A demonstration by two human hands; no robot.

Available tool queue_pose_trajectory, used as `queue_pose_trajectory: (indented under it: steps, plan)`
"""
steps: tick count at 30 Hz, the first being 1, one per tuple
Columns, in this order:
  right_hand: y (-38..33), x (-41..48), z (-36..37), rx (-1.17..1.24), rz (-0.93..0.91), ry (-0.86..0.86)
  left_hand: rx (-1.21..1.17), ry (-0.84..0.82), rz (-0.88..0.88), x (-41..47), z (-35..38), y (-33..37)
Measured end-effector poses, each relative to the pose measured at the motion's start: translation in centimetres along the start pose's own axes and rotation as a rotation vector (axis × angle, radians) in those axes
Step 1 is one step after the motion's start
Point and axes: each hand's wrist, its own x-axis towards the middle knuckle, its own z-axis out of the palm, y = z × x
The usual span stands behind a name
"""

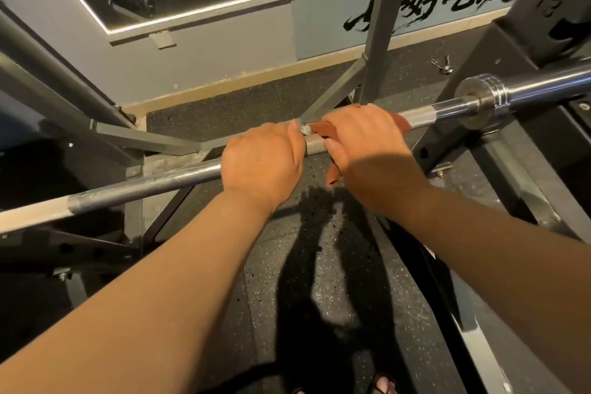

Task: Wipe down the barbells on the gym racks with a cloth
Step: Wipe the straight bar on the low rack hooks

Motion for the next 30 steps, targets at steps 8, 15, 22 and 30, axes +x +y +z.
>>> queue_pose_trajectory:
  steps: [8, 15, 22, 30]
  plan:
    - [-4.3, 1.5, 1.8, -0.071, 0.351, 0.105, 0.003, 0.14, -0.074, -3.8, -0.5, -7.0]
    - [-5.7, 1.5, 1.1, 0.098, -0.008, 0.004, 0.083, 0.051, -0.144, -2.9, -0.3, -6.7]
    - [-6.0, 1.9, 2.3, -0.234, 0.242, 0.146, 0.091, -0.019, -0.123, -2.6, -1.0, -6.5]
    - [-4.8, 1.6, 1.6, -0.36, -0.159, -0.005, 0.034, -0.058, -0.114, -2.6, -0.9, -6.9]
